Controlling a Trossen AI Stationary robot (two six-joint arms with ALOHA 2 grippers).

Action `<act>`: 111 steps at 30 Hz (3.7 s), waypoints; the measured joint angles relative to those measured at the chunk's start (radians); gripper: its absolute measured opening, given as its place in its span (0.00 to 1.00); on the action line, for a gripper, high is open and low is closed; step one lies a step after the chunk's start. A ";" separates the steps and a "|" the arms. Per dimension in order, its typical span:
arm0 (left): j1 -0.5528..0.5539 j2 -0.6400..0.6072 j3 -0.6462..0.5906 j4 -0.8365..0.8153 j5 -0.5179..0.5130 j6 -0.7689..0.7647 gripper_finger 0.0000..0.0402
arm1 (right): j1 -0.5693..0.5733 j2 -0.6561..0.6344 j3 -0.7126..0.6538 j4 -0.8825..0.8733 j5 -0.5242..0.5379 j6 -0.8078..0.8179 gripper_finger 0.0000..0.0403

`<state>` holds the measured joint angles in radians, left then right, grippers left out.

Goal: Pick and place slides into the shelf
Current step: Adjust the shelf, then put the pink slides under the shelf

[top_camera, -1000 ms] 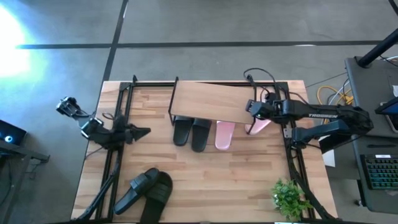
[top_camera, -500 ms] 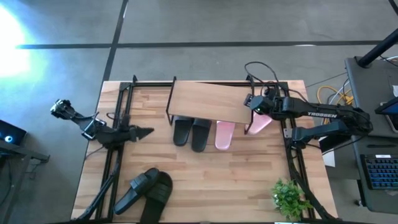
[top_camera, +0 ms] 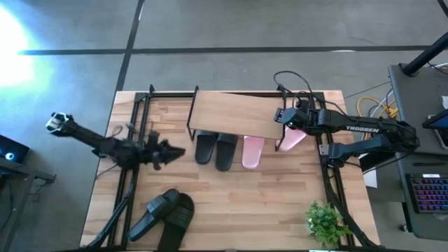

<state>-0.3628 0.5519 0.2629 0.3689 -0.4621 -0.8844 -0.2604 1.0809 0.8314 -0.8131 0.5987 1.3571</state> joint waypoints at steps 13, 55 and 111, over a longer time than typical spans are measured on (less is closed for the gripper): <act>0.520 -0.127 0.020 -0.273 0.382 0.137 0.35 | 0.000 0.000 0.000 0.001 -0.037 -0.023 0.02; 0.979 0.291 0.084 -0.206 0.495 0.318 0.35 | 0.001 0.002 0.000 -0.021 -0.064 -0.004 0.02; 0.854 0.061 0.072 -0.583 0.745 0.350 0.35 | 0.523 0.081 0.242 -0.720 -0.362 0.032 0.11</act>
<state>0.4915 0.6129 0.3351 -0.2146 0.2825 -0.5346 0.2628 1.1620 1.0734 -1.5327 0.2363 1.3894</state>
